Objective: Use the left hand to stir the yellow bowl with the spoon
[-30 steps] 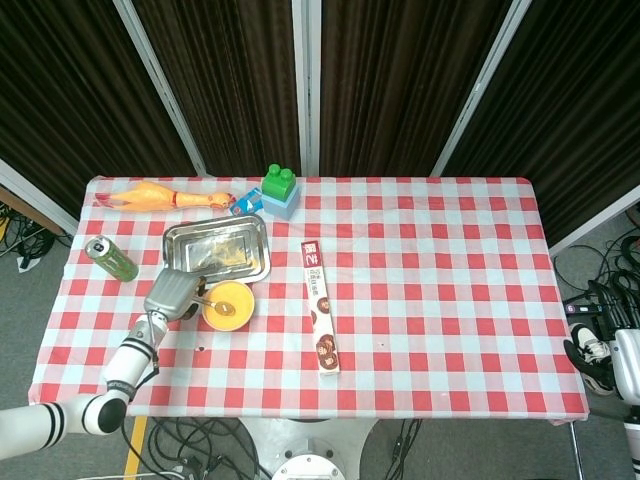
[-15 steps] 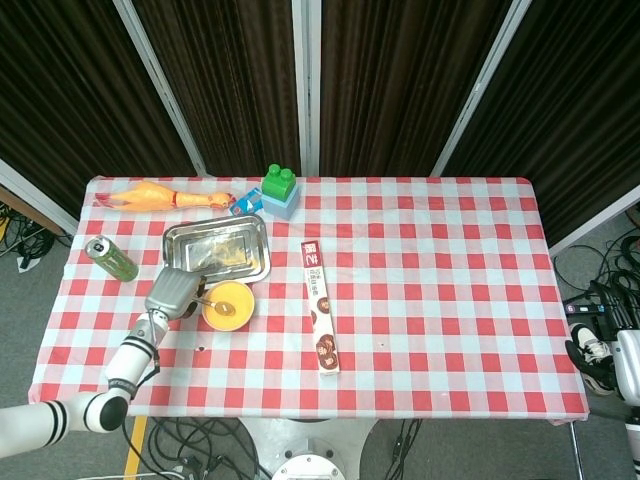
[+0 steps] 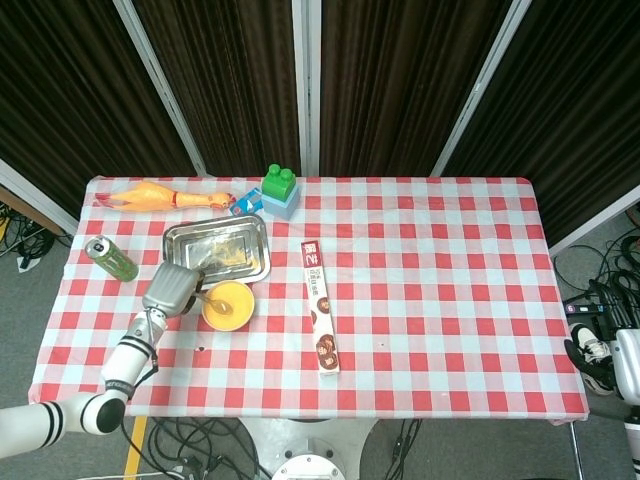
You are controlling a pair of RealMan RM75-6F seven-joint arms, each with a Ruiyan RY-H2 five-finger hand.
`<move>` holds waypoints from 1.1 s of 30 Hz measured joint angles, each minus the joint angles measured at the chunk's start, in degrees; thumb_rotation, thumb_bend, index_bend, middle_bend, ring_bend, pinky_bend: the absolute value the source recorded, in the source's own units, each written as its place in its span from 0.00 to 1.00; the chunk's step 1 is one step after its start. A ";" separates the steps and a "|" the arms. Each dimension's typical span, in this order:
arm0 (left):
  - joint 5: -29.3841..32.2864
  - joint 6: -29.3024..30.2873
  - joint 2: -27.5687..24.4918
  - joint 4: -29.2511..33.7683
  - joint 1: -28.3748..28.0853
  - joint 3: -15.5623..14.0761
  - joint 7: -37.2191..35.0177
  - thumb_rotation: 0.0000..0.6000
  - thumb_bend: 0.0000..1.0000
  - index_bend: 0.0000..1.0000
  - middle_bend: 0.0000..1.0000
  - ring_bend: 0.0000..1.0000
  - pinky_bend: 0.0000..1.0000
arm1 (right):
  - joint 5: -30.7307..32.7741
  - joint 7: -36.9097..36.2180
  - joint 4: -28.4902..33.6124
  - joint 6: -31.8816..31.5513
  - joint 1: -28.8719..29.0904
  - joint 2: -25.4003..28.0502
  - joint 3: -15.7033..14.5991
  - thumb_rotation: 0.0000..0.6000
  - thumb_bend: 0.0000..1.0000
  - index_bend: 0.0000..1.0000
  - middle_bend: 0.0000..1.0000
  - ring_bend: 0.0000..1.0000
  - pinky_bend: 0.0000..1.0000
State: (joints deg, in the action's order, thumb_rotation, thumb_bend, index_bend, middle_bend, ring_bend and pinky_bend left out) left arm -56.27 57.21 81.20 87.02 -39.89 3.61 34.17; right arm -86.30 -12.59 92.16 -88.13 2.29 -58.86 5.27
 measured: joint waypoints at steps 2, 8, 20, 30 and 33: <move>-0.28 1.11 -0.35 0.85 -0.21 -0.02 2.18 1.00 0.41 0.65 0.87 0.88 1.00 | -0.04 -0.02 0.02 -0.11 -0.05 0.00 -0.01 1.00 0.24 0.00 0.11 0.00 0.00; -2.15 5.50 0.47 1.47 -0.93 -0.36 10.09 1.00 0.42 0.68 0.88 0.88 1.00 | -0.13 -0.11 0.03 -0.40 -0.28 -0.01 -0.12 1.00 0.24 0.00 0.11 0.00 0.00; -12.20 15.63 9.18 -8.95 -0.32 -3.02 20.88 1.00 0.42 0.70 0.91 0.89 1.00 | -0.13 -0.34 -0.15 -0.28 -0.35 -0.10 -0.21 1.00 0.24 0.00 0.11 0.00 0.00; -18.62 17.82 14.23 -18.00 1.79 -5.25 23.53 1.00 0.42 0.70 0.91 0.89 1.00 | -0.17 0.14 0.29 -0.19 -0.32 -0.11 -0.24 1.00 0.24 0.00 0.11 0.00 0.00; -20.11 18.18 15.13 -18.68 2.29 -5.44 23.85 1.00 0.42 0.70 0.91 0.89 1.00 | -0.15 0.26 0.42 -0.17 -0.32 -0.13 -0.25 1.00 0.24 0.00 0.11 0.00 0.00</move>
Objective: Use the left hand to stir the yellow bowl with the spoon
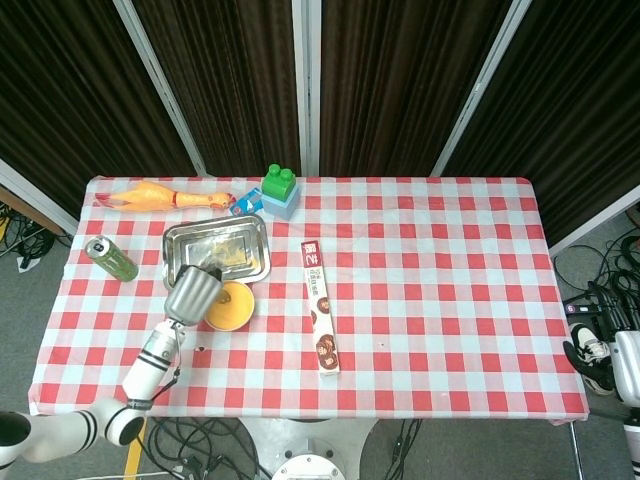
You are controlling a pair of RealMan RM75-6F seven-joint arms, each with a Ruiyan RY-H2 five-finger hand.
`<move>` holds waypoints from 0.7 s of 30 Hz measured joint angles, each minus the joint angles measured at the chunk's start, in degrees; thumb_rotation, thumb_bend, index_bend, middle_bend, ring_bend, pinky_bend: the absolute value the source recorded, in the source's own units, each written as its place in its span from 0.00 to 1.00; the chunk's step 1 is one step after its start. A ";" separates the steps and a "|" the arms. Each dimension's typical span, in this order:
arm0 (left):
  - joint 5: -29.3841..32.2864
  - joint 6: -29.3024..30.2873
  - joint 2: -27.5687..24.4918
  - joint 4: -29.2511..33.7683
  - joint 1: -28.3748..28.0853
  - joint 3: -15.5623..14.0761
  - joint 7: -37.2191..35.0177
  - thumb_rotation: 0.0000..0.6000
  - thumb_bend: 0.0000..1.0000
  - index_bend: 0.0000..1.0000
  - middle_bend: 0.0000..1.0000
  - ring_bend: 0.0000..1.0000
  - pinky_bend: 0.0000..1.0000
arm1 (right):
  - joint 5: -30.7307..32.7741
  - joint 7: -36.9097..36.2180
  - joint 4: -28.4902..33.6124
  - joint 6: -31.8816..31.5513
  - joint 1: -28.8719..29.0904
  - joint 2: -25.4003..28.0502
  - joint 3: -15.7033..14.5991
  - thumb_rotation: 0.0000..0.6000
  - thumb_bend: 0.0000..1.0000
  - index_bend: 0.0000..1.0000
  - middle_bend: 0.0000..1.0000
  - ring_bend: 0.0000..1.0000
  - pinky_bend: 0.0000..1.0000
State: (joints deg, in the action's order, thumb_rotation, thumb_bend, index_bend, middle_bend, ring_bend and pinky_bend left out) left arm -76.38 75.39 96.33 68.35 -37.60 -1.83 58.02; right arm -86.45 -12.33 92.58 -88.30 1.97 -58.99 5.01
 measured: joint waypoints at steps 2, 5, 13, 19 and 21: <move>-0.90 -0.06 0.47 -0.39 0.16 -0.17 0.51 1.00 0.42 0.70 0.91 0.89 1.00 | -0.05 0.09 0.11 0.00 -0.01 0.03 -0.03 1.00 0.24 0.00 0.11 0.00 0.00; -1.75 -0.95 1.01 -0.72 0.30 -0.52 1.60 1.00 0.42 0.70 0.91 0.89 1.00 | -0.10 0.13 0.20 -0.16 -0.10 0.07 -0.06 1.00 0.24 0.00 0.11 0.00 0.00; -0.49 -3.55 0.57 1.60 0.85 1.03 -3.39 1.00 0.42 0.71 0.91 0.89 1.00 | -0.09 -0.05 0.17 -0.53 -0.47 0.12 -0.18 1.00 0.24 0.00 0.11 0.00 0.00; 2.79 -6.16 -1.97 5.95 1.84 3.80 -13.05 1.00 0.42 0.71 0.91 0.89 1.00 | -0.23 -0.11 0.09 -0.63 -0.49 0.08 -0.16 1.00 0.24 0.00 0.11 0.00 0.00; 3.75 -7.09 -3.23 7.51 2.22 4.68 -16.81 1.00 0.42 0.71 0.91 0.89 1.00 | -0.28 -0.14 0.08 -0.67 -0.48 0.05 -0.16 1.00 0.24 0.00 0.11 0.00 0.00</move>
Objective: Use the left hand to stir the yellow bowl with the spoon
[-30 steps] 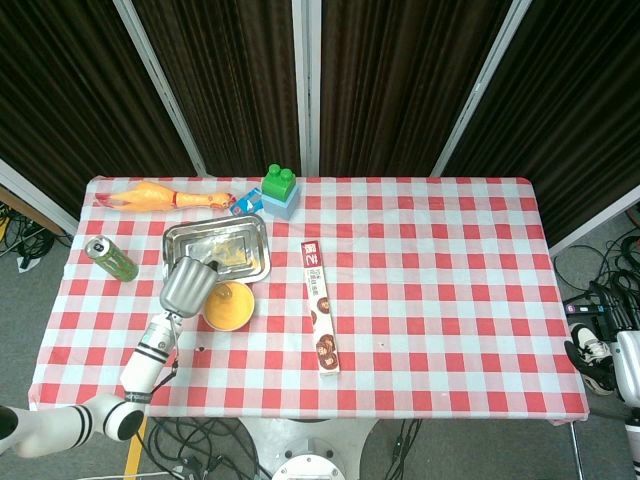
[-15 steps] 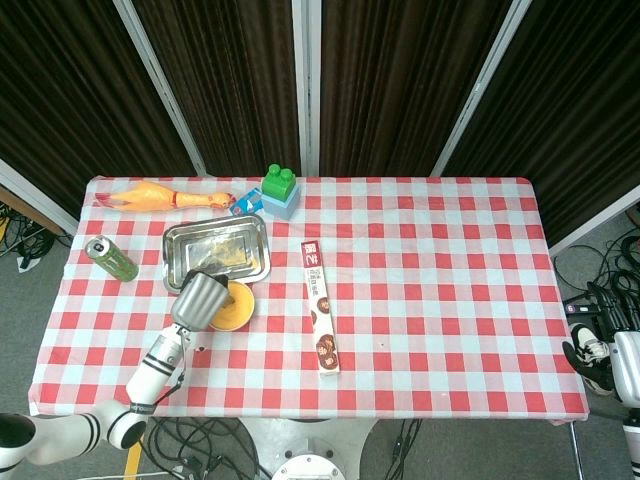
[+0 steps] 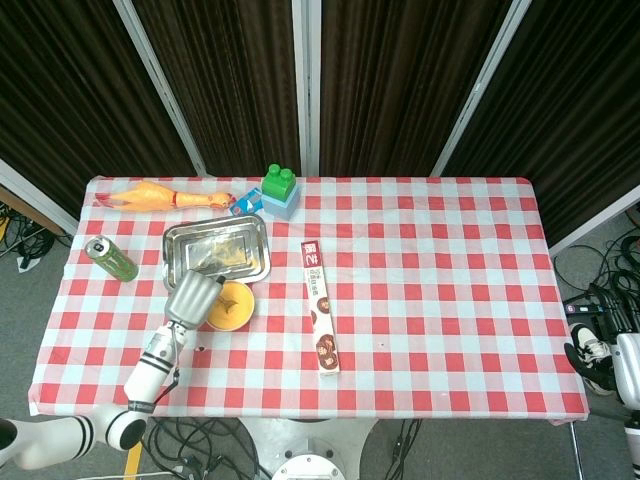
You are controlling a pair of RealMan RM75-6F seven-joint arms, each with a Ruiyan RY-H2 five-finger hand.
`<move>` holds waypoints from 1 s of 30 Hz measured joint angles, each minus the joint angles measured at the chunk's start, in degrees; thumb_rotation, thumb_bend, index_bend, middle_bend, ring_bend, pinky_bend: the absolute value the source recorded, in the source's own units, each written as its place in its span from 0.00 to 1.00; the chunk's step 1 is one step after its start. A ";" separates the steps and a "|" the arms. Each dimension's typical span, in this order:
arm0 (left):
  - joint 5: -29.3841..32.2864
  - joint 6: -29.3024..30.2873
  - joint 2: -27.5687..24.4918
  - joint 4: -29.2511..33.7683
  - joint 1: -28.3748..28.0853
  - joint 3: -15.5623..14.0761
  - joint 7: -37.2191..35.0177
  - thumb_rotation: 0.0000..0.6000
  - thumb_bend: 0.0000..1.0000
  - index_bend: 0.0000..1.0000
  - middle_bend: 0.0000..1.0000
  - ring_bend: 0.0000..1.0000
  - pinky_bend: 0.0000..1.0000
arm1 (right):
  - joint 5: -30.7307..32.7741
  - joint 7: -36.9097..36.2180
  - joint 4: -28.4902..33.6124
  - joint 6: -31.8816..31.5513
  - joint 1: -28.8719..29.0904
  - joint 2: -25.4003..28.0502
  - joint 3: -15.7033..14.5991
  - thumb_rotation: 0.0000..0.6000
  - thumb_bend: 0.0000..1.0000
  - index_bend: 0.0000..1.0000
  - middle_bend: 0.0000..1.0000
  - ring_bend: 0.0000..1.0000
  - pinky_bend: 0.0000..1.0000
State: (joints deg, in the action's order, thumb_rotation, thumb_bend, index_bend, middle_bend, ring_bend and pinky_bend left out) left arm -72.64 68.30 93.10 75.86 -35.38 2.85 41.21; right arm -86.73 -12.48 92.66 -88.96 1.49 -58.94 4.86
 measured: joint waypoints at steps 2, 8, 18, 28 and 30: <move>0.57 -0.67 -1.35 1.25 0.41 0.77 -3.62 1.00 0.42 0.71 0.91 0.89 1.00 | -0.04 -0.04 -0.01 -0.11 -0.03 0.00 0.02 1.00 0.24 0.00 0.11 0.00 0.00; 0.48 -0.95 -5.34 4.20 1.57 2.24 -9.15 1.00 0.42 0.71 0.91 0.89 1.00 | -0.17 0.15 0.20 -0.27 -0.08 0.11 0.04 1.00 0.24 0.00 0.11 0.00 0.00; -1.96 0.31 -5.93 3.51 1.25 1.46 -0.72 1.00 0.42 0.71 0.91 0.89 1.00 | -0.14 0.19 0.18 -0.29 -0.14 0.00 0.02 1.00 0.24 0.00 0.11 0.00 0.00; -6.95 1.10 0.06 -4.90 0.19 -1.35 10.49 1.00 0.42 0.71 0.91 0.89 1.00 | 0.07 0.09 0.02 -0.18 -0.28 0.01 -0.05 1.00 0.24 0.00 0.11 0.00 0.00; -6.43 0.37 -0.03 -4.13 0.28 -1.22 8.81 1.00 0.42 0.71 0.91 0.89 1.00 | 0.08 0.03 -0.05 -0.15 -0.29 -0.03 -0.07 1.00 0.24 0.00 0.11 0.00 0.00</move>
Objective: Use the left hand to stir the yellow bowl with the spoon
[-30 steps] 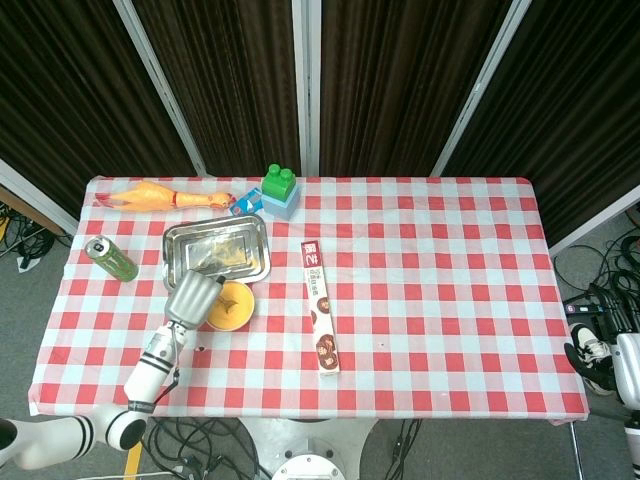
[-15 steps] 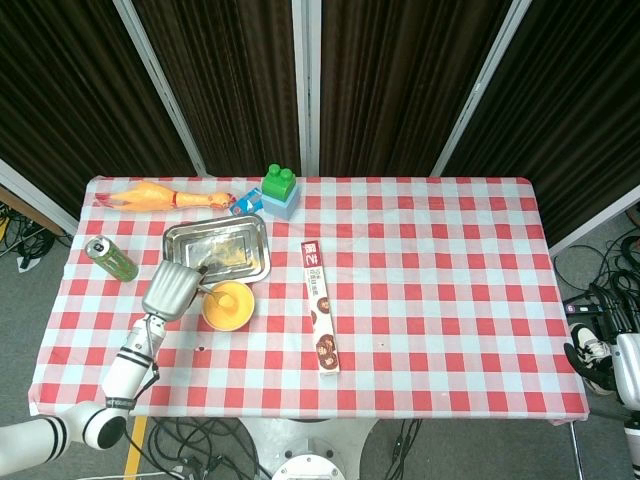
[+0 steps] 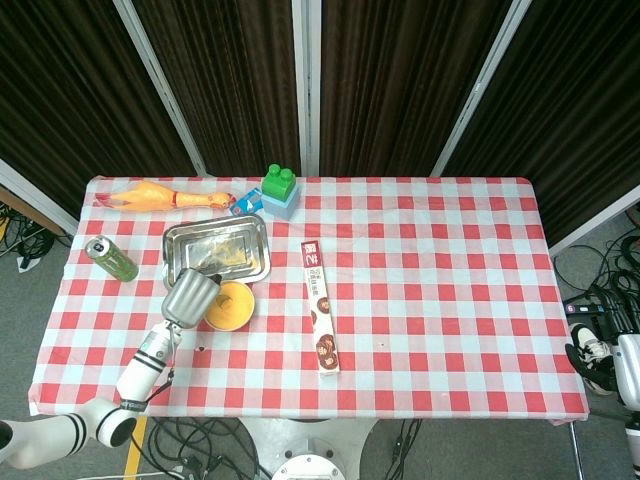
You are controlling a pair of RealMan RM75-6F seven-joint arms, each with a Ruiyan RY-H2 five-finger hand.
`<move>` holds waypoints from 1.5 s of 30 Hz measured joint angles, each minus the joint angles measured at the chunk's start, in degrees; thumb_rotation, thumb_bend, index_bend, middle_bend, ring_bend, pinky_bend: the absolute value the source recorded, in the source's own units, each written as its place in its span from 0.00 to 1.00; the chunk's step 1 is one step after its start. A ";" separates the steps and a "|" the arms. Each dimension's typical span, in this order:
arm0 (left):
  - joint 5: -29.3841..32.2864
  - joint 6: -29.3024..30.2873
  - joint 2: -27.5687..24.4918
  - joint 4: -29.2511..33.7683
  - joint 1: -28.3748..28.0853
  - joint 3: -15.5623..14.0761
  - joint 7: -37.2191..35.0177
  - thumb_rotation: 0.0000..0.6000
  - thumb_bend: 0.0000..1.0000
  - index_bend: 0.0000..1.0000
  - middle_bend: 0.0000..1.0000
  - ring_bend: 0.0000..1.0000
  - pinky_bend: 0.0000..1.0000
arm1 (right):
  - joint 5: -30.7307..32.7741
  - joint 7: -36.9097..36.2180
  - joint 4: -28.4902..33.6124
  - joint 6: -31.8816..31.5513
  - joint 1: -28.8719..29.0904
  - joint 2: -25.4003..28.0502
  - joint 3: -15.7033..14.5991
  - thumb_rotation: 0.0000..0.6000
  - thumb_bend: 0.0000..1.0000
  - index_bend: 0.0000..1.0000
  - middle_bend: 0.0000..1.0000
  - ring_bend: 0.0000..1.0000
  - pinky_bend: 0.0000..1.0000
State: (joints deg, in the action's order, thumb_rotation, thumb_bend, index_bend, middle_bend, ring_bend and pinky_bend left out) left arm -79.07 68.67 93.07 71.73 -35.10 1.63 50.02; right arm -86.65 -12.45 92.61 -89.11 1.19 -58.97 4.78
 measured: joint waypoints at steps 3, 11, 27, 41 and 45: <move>0.88 -1.19 -0.34 1.42 0.15 0.39 -3.88 1.00 0.42 0.71 0.91 0.89 1.00 | -0.01 -0.08 -0.07 0.03 0.01 -0.04 0.01 1.00 0.24 0.00 0.11 0.00 0.00; 3.37 -4.02 -2.46 4.73 0.94 2.29 -18.24 1.00 0.42 0.72 0.91 0.89 1.00 | -0.21 -0.14 -0.03 -0.22 -0.07 -0.02 0.01 1.00 0.24 0.00 0.11 0.00 0.00; 4.28 -4.21 -7.55 6.31 3.31 4.77 -33.14 1.00 0.42 0.72 0.91 0.89 1.00 | -0.63 0.59 0.71 -0.49 -0.11 0.14 -0.03 1.00 0.24 0.00 0.11 0.00 0.00; -4.55 1.61 -4.81 1.99 2.11 1.24 -5.59 1.00 0.42 0.71 0.91 0.89 1.00 | -0.90 0.76 0.90 -1.05 -0.45 0.21 -0.17 1.00 0.24 0.00 0.11 0.00 0.00; -8.63 3.77 -3.05 -0.13 1.80 0.07 1.75 1.00 0.42 0.71 0.91 0.89 1.00 | -0.90 0.79 0.95 -1.01 -0.45 0.21 -0.18 1.00 0.24 0.00 0.11 0.00 0.00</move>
State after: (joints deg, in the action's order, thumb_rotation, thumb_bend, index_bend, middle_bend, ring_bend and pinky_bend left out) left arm -87.70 72.44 90.02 71.60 -33.30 1.70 51.77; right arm -87.55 -11.67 93.56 -90.12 0.75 -58.77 4.60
